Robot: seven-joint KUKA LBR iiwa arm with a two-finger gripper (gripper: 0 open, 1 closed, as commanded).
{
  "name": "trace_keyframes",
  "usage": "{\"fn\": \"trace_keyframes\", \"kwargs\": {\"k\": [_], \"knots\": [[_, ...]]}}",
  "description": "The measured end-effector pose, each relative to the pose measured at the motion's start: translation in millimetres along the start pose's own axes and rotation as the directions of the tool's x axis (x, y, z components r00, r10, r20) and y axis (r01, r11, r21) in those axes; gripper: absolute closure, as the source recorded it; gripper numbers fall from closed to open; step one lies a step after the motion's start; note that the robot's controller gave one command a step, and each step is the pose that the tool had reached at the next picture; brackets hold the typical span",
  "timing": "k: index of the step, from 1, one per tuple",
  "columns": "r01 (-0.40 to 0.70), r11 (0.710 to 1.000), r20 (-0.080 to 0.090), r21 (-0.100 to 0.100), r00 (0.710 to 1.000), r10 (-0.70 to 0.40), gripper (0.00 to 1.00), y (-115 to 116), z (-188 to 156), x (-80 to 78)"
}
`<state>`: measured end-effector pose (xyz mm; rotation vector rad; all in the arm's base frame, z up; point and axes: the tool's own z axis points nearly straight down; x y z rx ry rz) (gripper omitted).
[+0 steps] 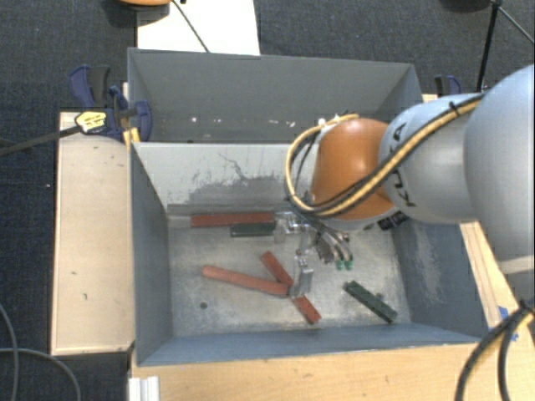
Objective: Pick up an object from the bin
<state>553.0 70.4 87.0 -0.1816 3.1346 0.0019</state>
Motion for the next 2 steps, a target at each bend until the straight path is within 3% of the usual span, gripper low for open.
{"fn": "trace_keyframes", "kwargs": {"k": [1, 2], "knots": [[-0.139, 0.990, -0.003, 0.000, 0.990, 0.139, 0.00, -6.0, -0.1, 9.9], [-0.185, 0.983, -0.002, 0.000, 0.983, 0.185, 0.00, -7.8, -0.4, 11.3]]}}
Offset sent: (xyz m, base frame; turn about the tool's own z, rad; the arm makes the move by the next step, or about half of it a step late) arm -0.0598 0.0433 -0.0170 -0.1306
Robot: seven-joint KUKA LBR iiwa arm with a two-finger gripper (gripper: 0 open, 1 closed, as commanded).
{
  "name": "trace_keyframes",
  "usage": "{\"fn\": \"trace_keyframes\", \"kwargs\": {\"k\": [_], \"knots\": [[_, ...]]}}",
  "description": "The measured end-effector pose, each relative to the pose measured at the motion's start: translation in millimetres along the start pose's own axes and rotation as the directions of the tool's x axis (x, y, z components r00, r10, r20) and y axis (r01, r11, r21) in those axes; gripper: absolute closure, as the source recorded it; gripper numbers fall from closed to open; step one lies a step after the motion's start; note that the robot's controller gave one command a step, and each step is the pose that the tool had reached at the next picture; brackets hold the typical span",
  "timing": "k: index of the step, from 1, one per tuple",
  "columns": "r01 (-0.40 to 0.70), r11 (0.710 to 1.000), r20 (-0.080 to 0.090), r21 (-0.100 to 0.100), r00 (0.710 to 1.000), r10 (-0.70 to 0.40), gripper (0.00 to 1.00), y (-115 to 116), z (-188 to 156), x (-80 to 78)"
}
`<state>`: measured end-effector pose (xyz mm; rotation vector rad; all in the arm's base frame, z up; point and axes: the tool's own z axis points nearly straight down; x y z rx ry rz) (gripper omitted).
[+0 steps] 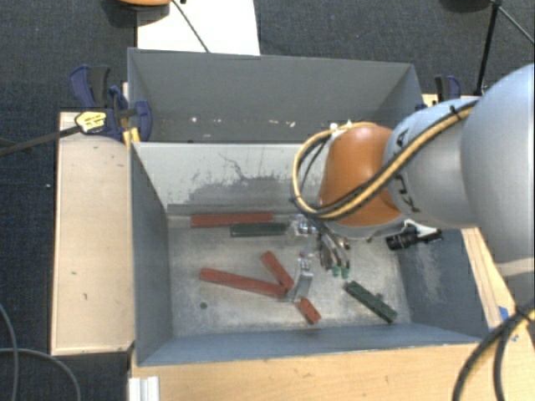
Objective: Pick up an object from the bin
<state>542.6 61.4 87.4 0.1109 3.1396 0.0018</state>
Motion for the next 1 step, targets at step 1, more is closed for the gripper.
{"fn": "trace_keyframes", "kwargs": {"k": [1], "knots": [[0.000, 1.000, 0.000, 0.000, 1.000, 0.000, 0.00, 0.0, 0.0, 0.0]]}}
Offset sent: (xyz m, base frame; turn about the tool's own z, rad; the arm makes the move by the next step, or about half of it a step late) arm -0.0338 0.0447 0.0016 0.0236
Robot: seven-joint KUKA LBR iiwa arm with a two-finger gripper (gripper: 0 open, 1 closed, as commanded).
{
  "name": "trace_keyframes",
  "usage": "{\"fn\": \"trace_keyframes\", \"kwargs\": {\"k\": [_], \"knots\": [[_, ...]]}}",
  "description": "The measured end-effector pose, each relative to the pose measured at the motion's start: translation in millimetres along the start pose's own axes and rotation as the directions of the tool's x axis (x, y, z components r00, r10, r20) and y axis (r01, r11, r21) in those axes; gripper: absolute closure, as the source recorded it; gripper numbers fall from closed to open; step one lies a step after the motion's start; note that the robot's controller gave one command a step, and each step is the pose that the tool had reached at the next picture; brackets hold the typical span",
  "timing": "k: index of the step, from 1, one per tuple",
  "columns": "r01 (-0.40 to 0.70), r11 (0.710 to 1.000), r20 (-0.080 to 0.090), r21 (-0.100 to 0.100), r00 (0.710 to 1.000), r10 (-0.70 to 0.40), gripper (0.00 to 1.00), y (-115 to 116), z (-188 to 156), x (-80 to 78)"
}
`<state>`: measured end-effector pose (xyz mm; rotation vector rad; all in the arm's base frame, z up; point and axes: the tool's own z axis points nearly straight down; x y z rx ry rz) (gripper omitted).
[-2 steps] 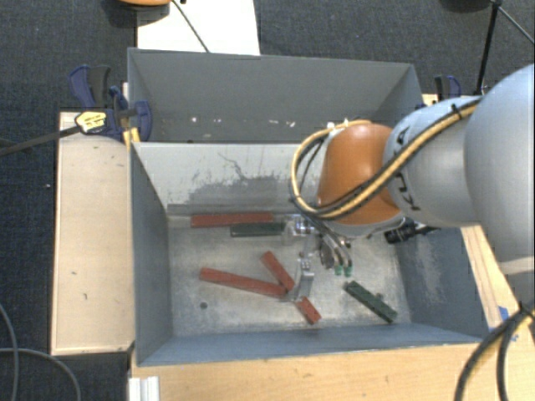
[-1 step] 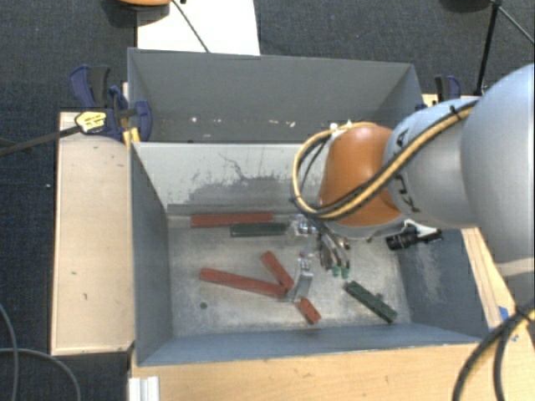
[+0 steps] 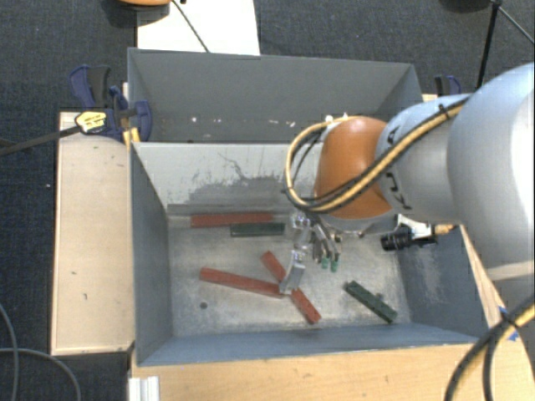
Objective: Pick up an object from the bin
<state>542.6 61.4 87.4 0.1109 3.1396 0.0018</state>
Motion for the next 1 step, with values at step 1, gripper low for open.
{"fn": "trace_keyframes", "kwargs": {"k": [1], "knots": [[0.004, 1.000, 0.001, -0.003, 1.000, -0.004, 0.00, 33.4, 4.9, 12.9]]}}
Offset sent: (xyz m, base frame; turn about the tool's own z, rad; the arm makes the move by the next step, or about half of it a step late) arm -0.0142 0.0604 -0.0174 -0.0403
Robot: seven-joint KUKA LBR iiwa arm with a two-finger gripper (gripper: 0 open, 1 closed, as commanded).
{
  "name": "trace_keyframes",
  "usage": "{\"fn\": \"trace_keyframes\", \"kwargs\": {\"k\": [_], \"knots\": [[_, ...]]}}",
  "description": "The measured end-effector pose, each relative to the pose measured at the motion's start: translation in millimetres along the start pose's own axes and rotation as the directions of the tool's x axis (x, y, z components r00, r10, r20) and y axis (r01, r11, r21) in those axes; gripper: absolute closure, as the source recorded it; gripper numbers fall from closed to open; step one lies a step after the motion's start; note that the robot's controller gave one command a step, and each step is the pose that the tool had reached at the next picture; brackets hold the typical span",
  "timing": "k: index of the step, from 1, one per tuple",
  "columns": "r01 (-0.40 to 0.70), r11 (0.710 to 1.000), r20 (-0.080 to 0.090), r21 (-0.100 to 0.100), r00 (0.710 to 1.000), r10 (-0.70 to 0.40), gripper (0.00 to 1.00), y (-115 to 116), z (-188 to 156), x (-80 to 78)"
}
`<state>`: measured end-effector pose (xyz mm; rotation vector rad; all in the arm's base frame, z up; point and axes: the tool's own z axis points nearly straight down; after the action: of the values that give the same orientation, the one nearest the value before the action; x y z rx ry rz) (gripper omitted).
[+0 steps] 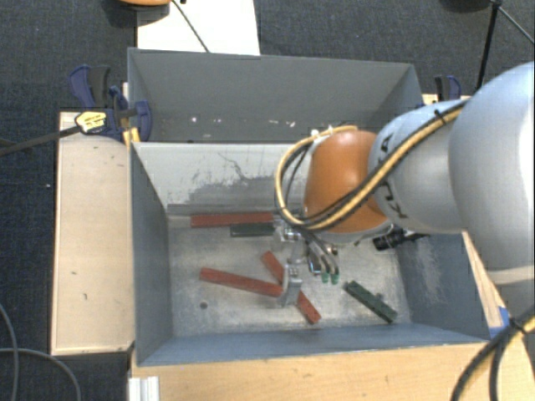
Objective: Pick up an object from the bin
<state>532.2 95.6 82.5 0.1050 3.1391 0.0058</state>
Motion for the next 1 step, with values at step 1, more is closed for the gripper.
{"fn": "trace_keyframes", "kwargs": {"k": [1], "knots": [[0.000, 1.000, 0.000, 0.000, 1.000, 0.000, 0.00, 0.0, 0.0, 0.0]]}}
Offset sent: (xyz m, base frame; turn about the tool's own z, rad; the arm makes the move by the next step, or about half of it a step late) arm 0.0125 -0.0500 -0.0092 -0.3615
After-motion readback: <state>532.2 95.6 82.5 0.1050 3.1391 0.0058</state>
